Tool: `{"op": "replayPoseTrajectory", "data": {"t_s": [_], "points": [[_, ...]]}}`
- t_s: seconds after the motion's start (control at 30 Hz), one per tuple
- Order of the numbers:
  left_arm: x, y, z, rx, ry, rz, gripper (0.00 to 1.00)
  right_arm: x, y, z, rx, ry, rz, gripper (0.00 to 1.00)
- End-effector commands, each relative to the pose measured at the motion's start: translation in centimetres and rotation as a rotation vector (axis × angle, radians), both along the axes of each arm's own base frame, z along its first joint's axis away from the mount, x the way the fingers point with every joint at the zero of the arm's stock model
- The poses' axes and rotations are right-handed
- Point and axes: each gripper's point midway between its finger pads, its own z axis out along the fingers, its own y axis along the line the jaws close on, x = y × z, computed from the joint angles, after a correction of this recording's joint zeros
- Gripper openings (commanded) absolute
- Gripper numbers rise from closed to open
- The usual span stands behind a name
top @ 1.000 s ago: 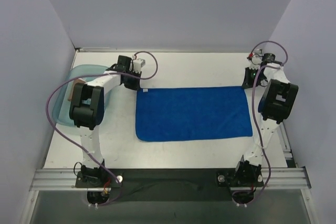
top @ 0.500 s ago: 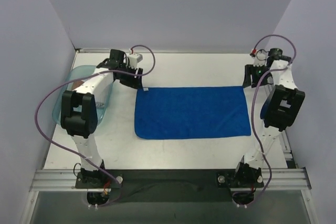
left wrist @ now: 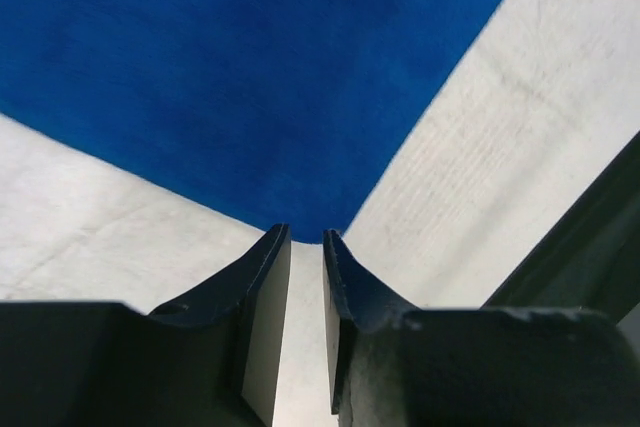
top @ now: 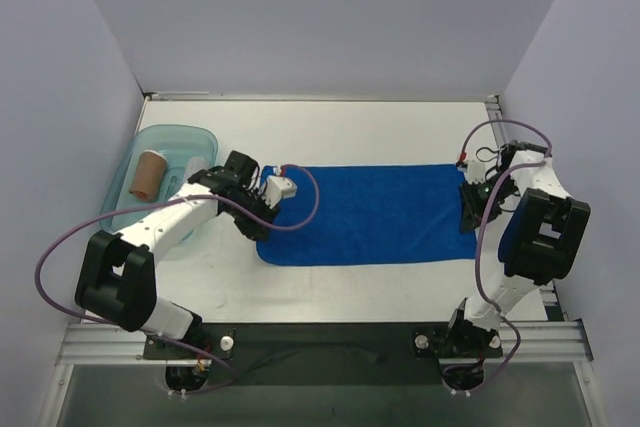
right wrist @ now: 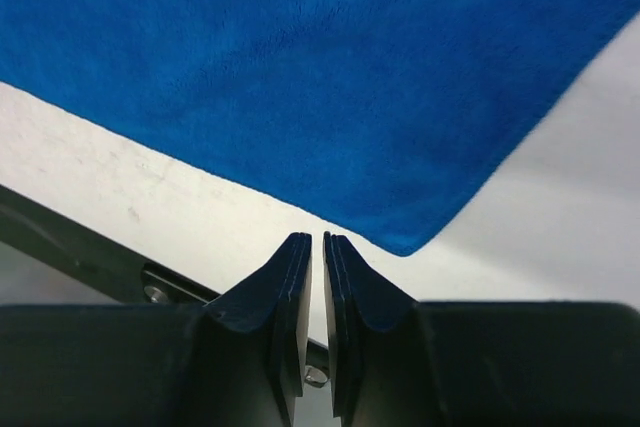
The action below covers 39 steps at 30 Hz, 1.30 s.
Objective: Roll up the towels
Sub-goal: Flatten the towel
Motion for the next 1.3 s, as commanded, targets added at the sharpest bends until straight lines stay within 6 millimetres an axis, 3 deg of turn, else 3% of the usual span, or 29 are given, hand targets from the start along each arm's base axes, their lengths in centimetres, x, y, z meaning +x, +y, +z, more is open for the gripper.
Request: {"op": "replayPoseTrajectory", "data": {"t_s": [0.0, 0.2, 0.43, 0.7, 0.87, 1.27], "points": [[-1.2, 0.0, -0.1, 0.074, -0.041, -0.076, 0.30, -1.6, -0.2, -0.9, -0.017, 0.073, 0.020, 0.11], [-1.3, -0.8, -1.9, 0.118, -0.035, -0.109, 0.28, -3.2, -1.4, -3.5, -0.087, 0.157, 0.025, 0.08], [-1.3, -0.8, -4.1, 0.162, -0.012, -0.124, 0.27, -3.9, -2.1, -4.6, -0.136, 0.179, 0.033, 0.08], [-3.3, 1.3, -6.7, 0.255, 0.038, -0.167, 0.25, -4.5, -3.0, -6.4, -0.189, 0.221, 0.054, 0.06], [-4.7, 2.7, -8.8, 0.336, 0.092, -0.196, 0.24, -4.5, -3.6, -6.6, -0.232, 0.234, 0.066, 0.06], [-6.5, 5.1, -10.5, 0.425, 0.150, -0.207, 0.19, -4.1, -4.6, -6.5, -0.384, 0.249, 0.201, 0.05]]}}
